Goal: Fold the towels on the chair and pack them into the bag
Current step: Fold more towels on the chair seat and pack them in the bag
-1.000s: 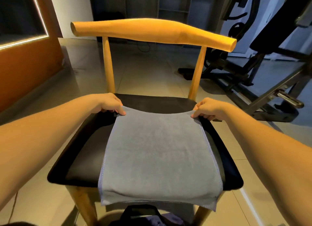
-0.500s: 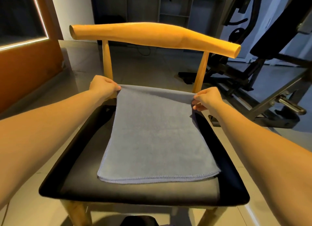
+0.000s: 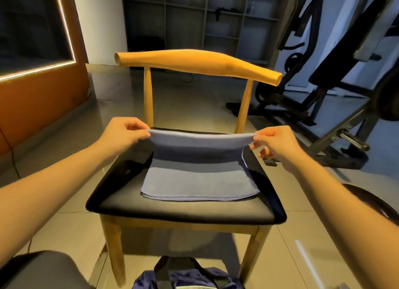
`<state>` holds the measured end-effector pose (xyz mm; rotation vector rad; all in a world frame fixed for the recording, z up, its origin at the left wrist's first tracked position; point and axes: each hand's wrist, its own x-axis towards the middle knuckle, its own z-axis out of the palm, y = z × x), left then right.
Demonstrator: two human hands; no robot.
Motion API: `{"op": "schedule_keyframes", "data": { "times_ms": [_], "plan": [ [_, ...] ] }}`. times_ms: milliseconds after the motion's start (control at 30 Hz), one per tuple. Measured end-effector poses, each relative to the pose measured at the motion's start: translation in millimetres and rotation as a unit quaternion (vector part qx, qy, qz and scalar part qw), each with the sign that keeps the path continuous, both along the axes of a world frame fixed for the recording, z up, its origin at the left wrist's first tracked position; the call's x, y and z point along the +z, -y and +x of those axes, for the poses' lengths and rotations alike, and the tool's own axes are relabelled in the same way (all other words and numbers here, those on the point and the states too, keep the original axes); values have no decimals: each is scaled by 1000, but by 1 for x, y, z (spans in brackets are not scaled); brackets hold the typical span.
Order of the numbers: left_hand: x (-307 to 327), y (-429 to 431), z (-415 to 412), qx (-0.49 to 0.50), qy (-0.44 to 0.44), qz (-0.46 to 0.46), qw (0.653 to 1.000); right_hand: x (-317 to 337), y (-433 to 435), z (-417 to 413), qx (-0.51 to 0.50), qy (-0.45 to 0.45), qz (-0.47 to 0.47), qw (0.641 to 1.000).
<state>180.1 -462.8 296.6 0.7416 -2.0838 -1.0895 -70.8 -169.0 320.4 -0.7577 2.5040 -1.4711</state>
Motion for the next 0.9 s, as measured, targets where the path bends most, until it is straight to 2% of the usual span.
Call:
{"op": "schedule_keyframes", "data": {
  "times_ms": [233, 500, 700, 900],
  "plan": [
    [-30, -34, 40, -61, 85, -17, 994, -47, -42, 36, 38, 66, 24, 997],
    [-54, -49, 61, -72, 116, -35, 990, -67, -54, 48, 25, 167, -33, 985],
    [-54, -47, 69, -88, 142, -79, 983, -76, -55, 51, 4, 141, -54, 988],
    [-54, -50, 76, -116, 185, -183, 959, -76, -57, 55, -12, 145, -65, 987]
  ]
}}
